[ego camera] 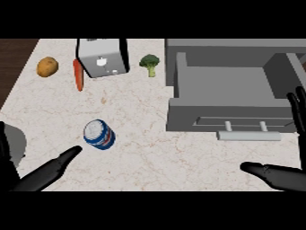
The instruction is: Pick up the can, place it into the drawer and close the drawer
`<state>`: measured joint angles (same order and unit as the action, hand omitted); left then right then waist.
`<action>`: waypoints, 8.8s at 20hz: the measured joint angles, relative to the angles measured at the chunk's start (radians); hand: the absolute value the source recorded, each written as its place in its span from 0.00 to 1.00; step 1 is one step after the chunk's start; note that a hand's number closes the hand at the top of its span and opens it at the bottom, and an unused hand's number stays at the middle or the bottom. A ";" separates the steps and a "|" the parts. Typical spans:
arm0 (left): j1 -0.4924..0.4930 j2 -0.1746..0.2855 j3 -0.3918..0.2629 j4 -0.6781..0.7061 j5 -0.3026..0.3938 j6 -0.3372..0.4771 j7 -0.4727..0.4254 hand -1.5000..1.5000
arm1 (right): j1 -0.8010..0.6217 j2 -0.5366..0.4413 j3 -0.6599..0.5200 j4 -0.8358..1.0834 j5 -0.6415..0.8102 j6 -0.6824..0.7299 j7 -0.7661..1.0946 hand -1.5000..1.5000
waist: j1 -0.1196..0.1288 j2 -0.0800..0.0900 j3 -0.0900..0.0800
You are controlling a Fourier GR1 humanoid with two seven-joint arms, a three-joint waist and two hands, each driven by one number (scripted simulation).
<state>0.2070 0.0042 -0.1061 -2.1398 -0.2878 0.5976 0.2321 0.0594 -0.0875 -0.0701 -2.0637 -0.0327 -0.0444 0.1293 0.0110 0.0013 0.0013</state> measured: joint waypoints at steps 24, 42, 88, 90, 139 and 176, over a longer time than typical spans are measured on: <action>-0.168 -0.004 -0.339 0.217 -0.528 0.449 0.552 0.00 | 0.077 -0.004 -0.069 -0.033 -0.042 0.043 0.031 0.00 | -0.015 -0.001 -0.001; -0.180 0.022 -0.390 0.588 -0.033 0.754 0.110 0.00 | 0.093 -0.022 -0.139 -0.099 -0.089 0.079 0.070 0.00 | -0.016 -0.001 -0.003; -0.596 0.016 0.045 1.571 1.032 -0.002 -1.081 1.00 | 0.075 -0.025 -0.240 -0.172 -0.115 0.145 0.138 0.00 | -0.020 0.000 -0.001; -0.629 0.043 0.009 1.596 1.005 -0.066 -1.037 1.00 | 0.081 -0.018 -0.235 -0.170 -0.107 0.147 0.127 0.00 | -0.025 0.001 -0.002; -1.520 0.020 -0.120 1.384 0.626 -0.150 -0.049 1.00 | 0.006 -0.030 -0.257 -0.202 -0.063 0.115 0.200 0.00 | -0.036 0.003 -0.001; -1.839 -0.004 -0.234 1.828 0.868 0.060 -0.181 0.00 | -0.175 -0.166 -0.149 -0.124 0.126 0.165 0.139 0.00 | -0.109 0.031 0.002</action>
<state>-1.6318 0.0002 -0.3403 -0.3122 0.5799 0.6581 0.0516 -0.1157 -0.2532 -0.2193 -2.1882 0.0930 0.1206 0.2687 -0.0984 0.0320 0.0032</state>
